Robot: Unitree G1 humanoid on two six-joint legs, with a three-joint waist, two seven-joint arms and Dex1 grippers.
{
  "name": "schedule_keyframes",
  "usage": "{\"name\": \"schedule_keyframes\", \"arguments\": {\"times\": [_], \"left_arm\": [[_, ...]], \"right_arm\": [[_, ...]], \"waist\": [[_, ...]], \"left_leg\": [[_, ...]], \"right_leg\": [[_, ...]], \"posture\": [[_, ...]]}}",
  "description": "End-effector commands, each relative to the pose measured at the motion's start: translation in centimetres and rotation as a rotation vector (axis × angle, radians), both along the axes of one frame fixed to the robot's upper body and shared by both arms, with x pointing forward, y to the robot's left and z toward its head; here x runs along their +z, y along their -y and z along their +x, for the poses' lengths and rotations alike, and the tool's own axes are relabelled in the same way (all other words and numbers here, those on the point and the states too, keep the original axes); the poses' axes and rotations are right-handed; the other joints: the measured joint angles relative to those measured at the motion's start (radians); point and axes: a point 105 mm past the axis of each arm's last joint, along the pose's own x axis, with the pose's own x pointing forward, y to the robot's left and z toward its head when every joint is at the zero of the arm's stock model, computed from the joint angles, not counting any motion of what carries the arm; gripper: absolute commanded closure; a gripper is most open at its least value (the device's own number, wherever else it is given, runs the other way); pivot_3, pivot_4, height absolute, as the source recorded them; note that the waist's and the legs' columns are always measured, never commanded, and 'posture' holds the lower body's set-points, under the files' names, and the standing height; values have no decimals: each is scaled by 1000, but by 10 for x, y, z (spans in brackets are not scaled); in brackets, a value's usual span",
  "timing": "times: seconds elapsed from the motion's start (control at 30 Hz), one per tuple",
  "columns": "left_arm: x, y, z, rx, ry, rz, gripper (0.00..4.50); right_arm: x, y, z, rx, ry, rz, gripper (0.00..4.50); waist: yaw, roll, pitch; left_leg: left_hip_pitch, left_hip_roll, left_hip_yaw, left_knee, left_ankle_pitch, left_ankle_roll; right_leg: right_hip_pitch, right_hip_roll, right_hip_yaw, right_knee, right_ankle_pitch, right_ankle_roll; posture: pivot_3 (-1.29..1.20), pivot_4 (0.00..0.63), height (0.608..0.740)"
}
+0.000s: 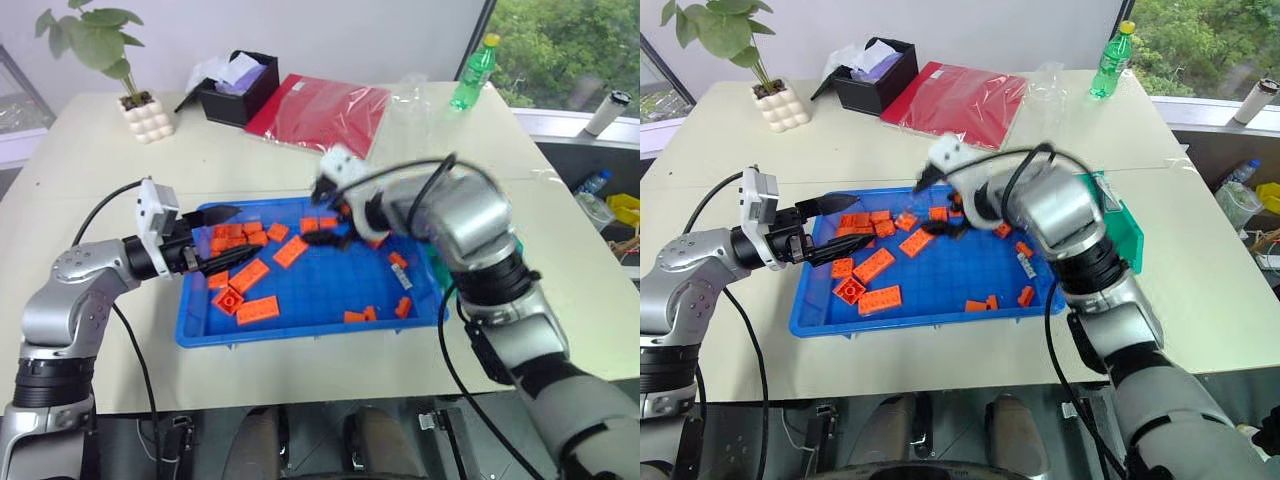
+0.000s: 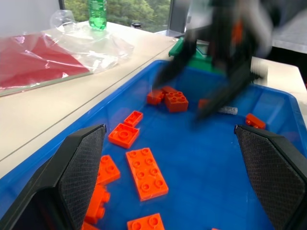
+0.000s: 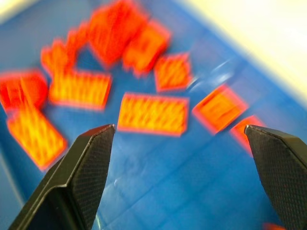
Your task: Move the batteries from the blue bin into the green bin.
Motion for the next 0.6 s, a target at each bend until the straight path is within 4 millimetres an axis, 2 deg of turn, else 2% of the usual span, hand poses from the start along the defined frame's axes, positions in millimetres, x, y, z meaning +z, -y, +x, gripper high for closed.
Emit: {"name": "schedule_keyframes", "arguments": {"times": [0.03,0.17,0.37,0.6], "left_arm": [[15,0,1,-5,68,-11,0],[16,0,4,-8,70,-10,0],[14,1,7,-20,64,-8,0],[11,6,12,-39,59,-10,0]], "right_arm": [[17,10,-4,-45,16,37,56],[22,31,-9,-60,55,35,56],[13,71,-19,-133,36,27,56],[-1,90,-33,-178,-29,6,56]], "waist": [[1,0,0],[2,0,0],[-1,0,0],[-5,0,0]], "left_leg": [[0,0,0,0,0,0],[-1,-1,0,0,0,0],[-1,0,1,-1,0,0],[0,1,1,-3,0,1]], "right_leg": [[0,0,0,-1,0,0],[0,0,0,-1,0,0],[0,0,0,-3,0,0],[2,2,0,-7,0,0]], "posture": [[0,150,740],[0,150,740],[0,150,740],[0,150,740]]}}
